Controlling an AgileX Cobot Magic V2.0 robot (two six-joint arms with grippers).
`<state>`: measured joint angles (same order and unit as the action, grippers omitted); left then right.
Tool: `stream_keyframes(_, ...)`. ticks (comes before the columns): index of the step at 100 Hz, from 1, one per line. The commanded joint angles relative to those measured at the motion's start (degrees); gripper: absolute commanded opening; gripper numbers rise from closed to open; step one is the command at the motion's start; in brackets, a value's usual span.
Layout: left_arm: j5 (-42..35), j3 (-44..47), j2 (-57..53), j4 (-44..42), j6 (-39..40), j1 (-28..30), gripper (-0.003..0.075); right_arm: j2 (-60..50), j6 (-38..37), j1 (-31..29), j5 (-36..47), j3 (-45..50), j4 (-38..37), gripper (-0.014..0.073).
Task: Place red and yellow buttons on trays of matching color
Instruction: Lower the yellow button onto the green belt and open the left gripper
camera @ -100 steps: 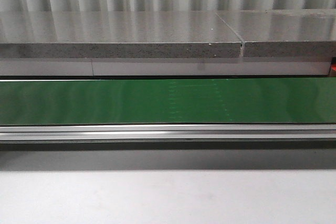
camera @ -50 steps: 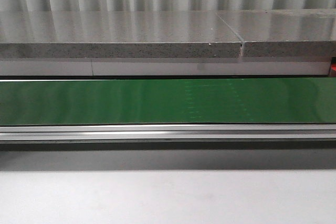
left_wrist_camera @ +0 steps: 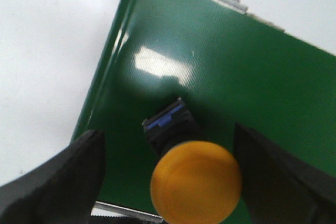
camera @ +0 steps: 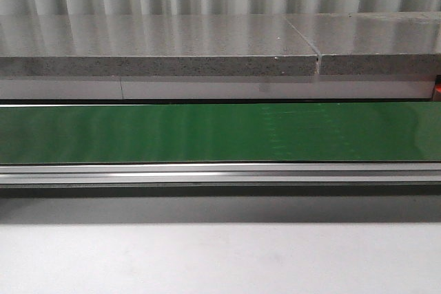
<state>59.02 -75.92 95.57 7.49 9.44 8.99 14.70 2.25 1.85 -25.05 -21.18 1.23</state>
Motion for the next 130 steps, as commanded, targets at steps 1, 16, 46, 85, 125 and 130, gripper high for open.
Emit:
stream_keyframes(1, -1.8, -3.7, -2.1, 1.8, 0.0, -0.3, 0.0512, 0.5, 0.6, 0.0, 4.7, -1.5, 0.0, -0.0067)
stream_keyframes(16, -1.6, -8.3, -2.1, 1.8, 0.0, 0.0, 0.0512, 0.5, 0.6, 0.0, 4.7, -1.5, 0.0, -0.0067)
stream_keyframes(46, 0.8, -10.7, -1.6, -1.6, 0.0, 6.2, 0.0512, 0.5, 0.6, 0.0, 4.7, -1.5, 0.0, -0.0067)
stream_keyframes(85, 1.4, -10.8, 6.7, -3.7, -1.7, 13.4, 0.0512, 0.5, 0.6, 0.0, 4.7, -1.5, 0.0, -0.0067)
stream_keyframes(125, -6.4, -13.9, 14.8, -3.7, -1.7, 14.2, 0.0512, 0.5, 0.6, 0.0, 4.7, -1.5, 0.0, -0.0067)
stream_keyframes(130, -6.4, -15.7, 16.1, -3.7, -1.7, 14.2, 0.0512, 0.5, 0.6, 0.0, 4.7, -1.5, 0.0, -0.0067)
